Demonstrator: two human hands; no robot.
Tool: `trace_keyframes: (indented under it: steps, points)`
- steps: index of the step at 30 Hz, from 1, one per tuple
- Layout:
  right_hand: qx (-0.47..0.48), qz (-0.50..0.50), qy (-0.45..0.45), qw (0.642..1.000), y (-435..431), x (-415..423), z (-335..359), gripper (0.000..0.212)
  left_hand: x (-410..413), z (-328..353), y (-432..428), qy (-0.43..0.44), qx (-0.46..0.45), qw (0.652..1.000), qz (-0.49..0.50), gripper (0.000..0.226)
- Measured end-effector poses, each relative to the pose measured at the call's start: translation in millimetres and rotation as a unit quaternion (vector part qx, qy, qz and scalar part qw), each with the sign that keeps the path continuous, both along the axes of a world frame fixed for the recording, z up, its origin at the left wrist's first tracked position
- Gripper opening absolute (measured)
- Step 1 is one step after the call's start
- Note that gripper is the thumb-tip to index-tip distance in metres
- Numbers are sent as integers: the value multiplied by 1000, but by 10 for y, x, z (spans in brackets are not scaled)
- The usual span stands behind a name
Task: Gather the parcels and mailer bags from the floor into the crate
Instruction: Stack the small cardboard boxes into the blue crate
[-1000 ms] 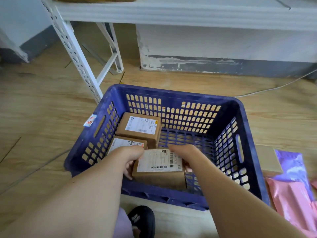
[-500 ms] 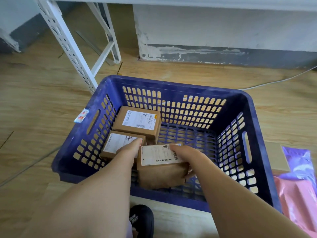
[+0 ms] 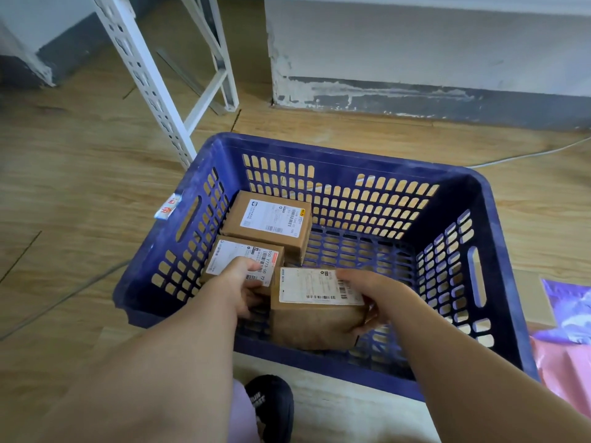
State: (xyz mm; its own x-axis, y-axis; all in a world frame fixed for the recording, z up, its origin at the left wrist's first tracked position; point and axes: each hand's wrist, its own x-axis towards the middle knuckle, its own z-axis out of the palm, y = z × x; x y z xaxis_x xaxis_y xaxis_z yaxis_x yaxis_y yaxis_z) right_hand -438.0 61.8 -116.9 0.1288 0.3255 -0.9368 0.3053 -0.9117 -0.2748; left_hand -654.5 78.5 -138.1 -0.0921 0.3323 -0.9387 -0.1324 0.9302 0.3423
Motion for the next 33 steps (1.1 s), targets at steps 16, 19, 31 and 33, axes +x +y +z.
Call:
trace_keyframes:
  steps: [16,19,31,33]
  points:
    - [-19,-43,-47,998,52,-148,-145,63,-14,7,10,-33,21,999,28,34]
    - [-24,-41,-38,998,38,-109,-151,64,5,3,17,-30,25,999,28,34]
    - [17,-63,-36,997,6,-12,83,48,152,165,6,36,-27,992,-115,57]
    - [32,-71,-40,996,14,-8,103,52,203,264,-15,97,-16,980,-171,42]
